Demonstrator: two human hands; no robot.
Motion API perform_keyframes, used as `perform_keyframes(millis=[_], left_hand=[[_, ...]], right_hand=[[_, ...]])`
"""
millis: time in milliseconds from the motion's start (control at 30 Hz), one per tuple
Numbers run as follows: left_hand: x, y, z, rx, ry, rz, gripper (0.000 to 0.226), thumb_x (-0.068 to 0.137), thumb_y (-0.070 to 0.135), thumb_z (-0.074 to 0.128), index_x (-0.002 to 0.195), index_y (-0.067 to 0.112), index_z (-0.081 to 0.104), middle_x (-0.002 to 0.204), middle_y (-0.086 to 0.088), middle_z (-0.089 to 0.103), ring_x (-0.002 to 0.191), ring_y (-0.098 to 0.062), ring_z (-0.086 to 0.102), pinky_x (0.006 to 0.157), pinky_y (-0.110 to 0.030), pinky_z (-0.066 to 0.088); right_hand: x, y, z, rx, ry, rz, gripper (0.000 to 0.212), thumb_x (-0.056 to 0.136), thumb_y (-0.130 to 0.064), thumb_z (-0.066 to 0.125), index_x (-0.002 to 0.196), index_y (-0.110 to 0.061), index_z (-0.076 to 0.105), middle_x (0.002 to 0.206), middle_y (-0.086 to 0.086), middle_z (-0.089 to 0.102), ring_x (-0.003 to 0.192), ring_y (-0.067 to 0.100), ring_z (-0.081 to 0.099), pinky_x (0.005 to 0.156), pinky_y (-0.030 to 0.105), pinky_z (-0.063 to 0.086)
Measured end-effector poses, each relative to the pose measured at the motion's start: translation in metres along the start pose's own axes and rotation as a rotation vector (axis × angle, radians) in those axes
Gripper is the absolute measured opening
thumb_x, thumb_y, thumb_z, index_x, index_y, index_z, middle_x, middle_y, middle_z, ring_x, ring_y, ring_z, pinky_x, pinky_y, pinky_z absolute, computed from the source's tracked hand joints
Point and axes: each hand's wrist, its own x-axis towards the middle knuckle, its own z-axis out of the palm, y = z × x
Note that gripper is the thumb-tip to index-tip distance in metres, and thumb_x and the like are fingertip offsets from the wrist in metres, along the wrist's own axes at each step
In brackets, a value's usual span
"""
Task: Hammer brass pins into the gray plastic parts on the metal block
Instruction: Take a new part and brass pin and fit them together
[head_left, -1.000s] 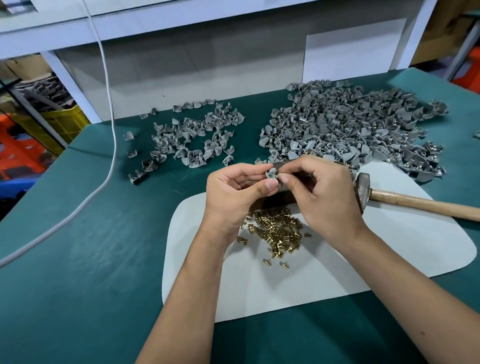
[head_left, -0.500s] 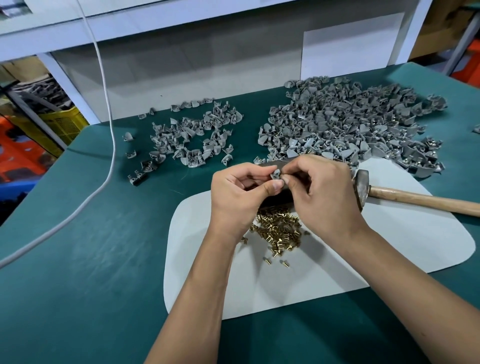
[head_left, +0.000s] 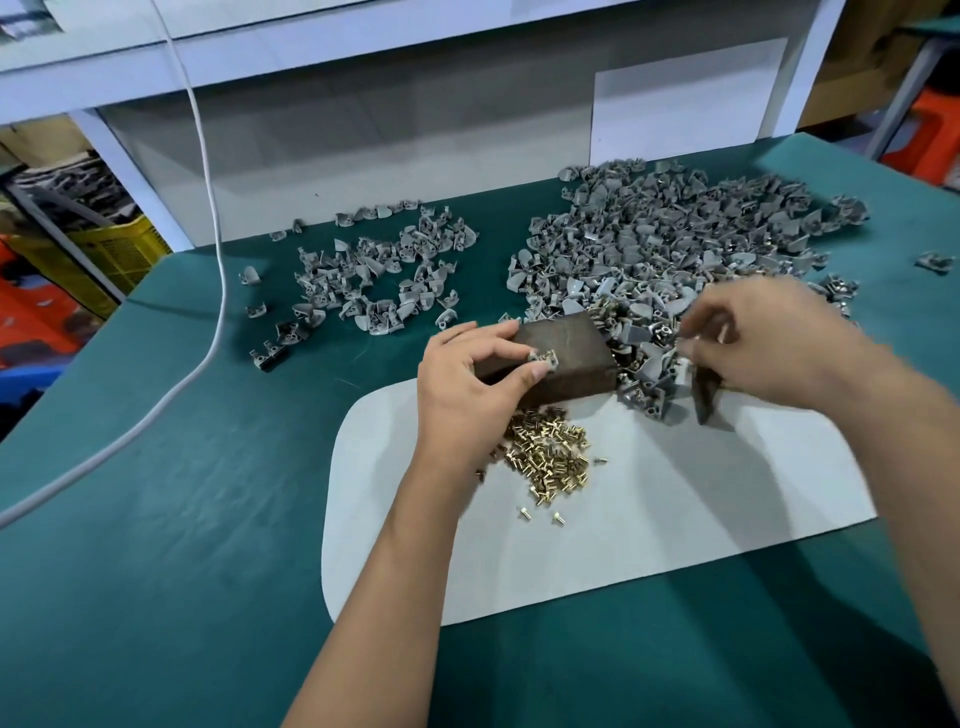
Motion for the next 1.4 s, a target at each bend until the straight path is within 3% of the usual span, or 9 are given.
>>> perform_keyframes(millis=[333,467,667,800,867,933,1067,1200,1400], left_hand=[[0.004,-0.002,-0.006,-0.073,-0.057,-0.048,0.016,0.076,0.011,0.088,0.086,0.023,0.081,0.118,0.012,0.072,0.127,-0.014,0.057,0.106,-0.045,0.049],[0.005,-0.003,-0.005,-0.083,-0.075,-0.053,0.015,0.077,0.01,0.087,0.081,0.022,0.08,0.119,0.011,0.071,0.127,-0.015,0.057,0.106,-0.046,0.049],[0.006,-0.001,-0.003,-0.039,-0.081,-0.042,0.011,0.079,0.01,0.085,0.078,0.02,0.079,0.12,0.01,0.071,0.126,-0.014,0.057,0.107,-0.046,0.047],[0.007,-0.002,-0.001,0.016,-0.062,-0.015,0.01,0.079,0.011,0.083,0.077,0.019,0.078,0.119,0.009,0.071,0.126,-0.015,0.056,0.108,-0.045,0.045],[0.007,-0.003,0.001,0.015,-0.055,-0.023,0.009,0.079,0.011,0.083,0.077,0.019,0.078,0.12,0.008,0.071,0.125,-0.016,0.057,0.108,-0.045,0.045],[0.007,-0.003,0.001,0.014,-0.052,-0.029,0.009,0.079,0.011,0.083,0.077,0.018,0.079,0.12,0.007,0.071,0.125,-0.017,0.058,0.109,-0.045,0.045],[0.007,-0.002,0.001,0.003,-0.065,-0.026,0.009,0.079,0.008,0.084,0.079,0.016,0.081,0.123,-0.001,0.072,0.122,-0.015,0.062,0.108,-0.042,0.047],[0.008,-0.001,0.002,-0.018,-0.057,-0.052,0.011,0.078,0.007,0.085,0.078,0.018,0.081,0.123,0.001,0.072,0.118,-0.012,0.065,0.105,-0.038,0.051],[0.008,0.0,0.001,-0.036,-0.058,-0.039,0.015,0.077,0.001,0.084,0.081,0.015,0.081,0.124,-0.004,0.071,0.115,-0.012,0.067,0.096,-0.023,0.055]], right_hand=[[-0.002,0.037,-0.007,-0.014,-0.242,0.064,0.017,0.085,-0.028,0.082,0.089,-0.017,0.07,0.079,-0.001,0.074,0.079,0.021,0.07,0.081,0.048,0.057],[-0.004,0.042,-0.009,-0.072,-0.286,0.03,0.015,0.084,-0.019,0.082,0.08,-0.027,0.07,0.073,-0.01,0.072,0.071,0.009,0.067,0.074,0.035,0.056],[0.0,0.033,-0.007,-0.165,-0.231,0.029,0.016,0.097,-0.017,0.067,0.082,-0.022,0.063,0.08,0.0,0.07,0.075,0.018,0.063,0.068,0.035,0.048],[0.002,0.013,-0.021,0.087,0.042,-0.002,0.015,0.101,-0.025,0.059,0.086,-0.024,0.058,0.081,0.0,0.07,0.075,0.023,0.063,0.074,0.044,0.054],[0.002,-0.012,-0.024,0.168,0.153,-0.1,0.015,0.1,-0.029,0.059,0.086,-0.025,0.059,0.073,-0.008,0.068,0.068,0.008,0.063,0.066,0.032,0.055],[0.001,-0.042,-0.016,0.226,0.108,-0.15,0.026,0.103,-0.029,0.055,0.079,-0.023,0.059,0.066,-0.008,0.065,0.055,0.001,0.057,0.05,0.02,0.045],[0.005,-0.077,-0.004,0.044,0.003,-0.162,0.037,0.107,-0.034,0.046,0.072,-0.024,0.048,0.072,-0.001,0.057,0.061,0.014,0.053,0.051,0.029,0.03],[0.003,-0.088,-0.001,0.082,0.244,-0.127,0.035,0.107,-0.038,0.042,0.078,-0.021,0.044,0.072,0.003,0.055,0.06,0.02,0.054,0.051,0.032,0.038],[0.001,-0.094,0.012,-0.052,0.066,-0.131,0.034,0.105,-0.042,0.043,0.079,-0.023,0.052,0.073,0.002,0.059,0.062,0.021,0.058,0.056,0.035,0.05]])
